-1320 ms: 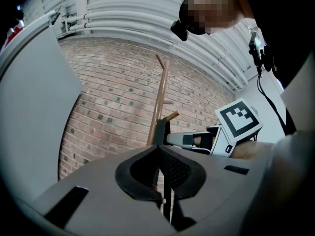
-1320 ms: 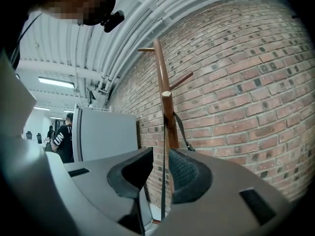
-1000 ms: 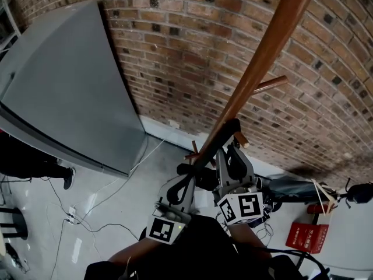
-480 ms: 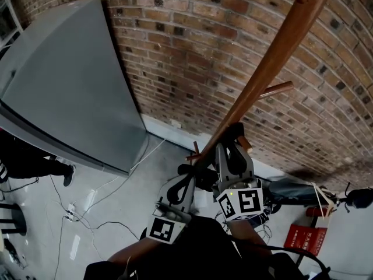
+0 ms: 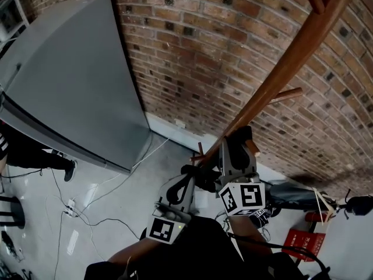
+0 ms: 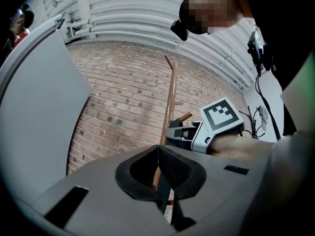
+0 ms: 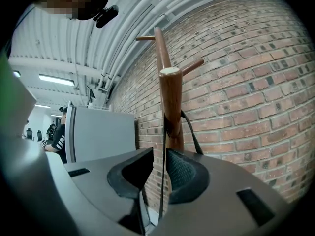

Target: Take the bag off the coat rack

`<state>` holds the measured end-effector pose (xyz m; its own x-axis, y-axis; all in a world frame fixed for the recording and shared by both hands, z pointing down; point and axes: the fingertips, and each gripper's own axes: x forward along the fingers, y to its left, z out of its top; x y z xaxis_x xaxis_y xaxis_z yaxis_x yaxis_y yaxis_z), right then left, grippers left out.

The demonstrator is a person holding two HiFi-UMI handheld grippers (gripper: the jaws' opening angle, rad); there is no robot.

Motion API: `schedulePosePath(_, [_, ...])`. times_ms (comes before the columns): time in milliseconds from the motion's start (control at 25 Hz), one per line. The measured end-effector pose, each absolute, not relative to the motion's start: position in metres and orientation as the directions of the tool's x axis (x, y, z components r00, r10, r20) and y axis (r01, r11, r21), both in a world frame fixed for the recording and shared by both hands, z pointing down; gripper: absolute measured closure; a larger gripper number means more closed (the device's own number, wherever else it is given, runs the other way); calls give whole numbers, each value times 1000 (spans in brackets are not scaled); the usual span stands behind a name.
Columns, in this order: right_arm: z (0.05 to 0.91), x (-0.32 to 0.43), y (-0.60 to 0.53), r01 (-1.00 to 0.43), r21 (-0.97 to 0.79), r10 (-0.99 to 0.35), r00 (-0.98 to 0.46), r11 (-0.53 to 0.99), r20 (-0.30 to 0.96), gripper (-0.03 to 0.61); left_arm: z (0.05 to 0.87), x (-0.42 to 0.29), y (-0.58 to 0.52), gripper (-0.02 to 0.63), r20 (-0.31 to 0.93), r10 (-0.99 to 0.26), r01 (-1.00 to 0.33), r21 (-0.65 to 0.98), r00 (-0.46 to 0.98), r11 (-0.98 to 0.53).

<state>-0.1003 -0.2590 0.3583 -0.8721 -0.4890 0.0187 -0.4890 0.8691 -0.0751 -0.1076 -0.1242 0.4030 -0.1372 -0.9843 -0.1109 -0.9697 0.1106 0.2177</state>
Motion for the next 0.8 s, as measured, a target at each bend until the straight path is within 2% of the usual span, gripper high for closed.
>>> schedulePosePath(200, [356, -102, -261, -499, -66, -499, -867, 864, 16, 498, 404, -116, -118, 597, -113, -980, -966, 219, -164, 136])
schedulePosePath(440, [348, -102, -263, -513, -42, -513, -859, 858, 6, 551, 402, -123, -112, 595, -125, -976, -966, 212, -179, 150])
schedulePosePath(800, [342, -104, -256, -507, -4, -507, -862, 862, 18, 560, 402, -126, -108, 595, -124, -977, -967, 211, -171, 142])
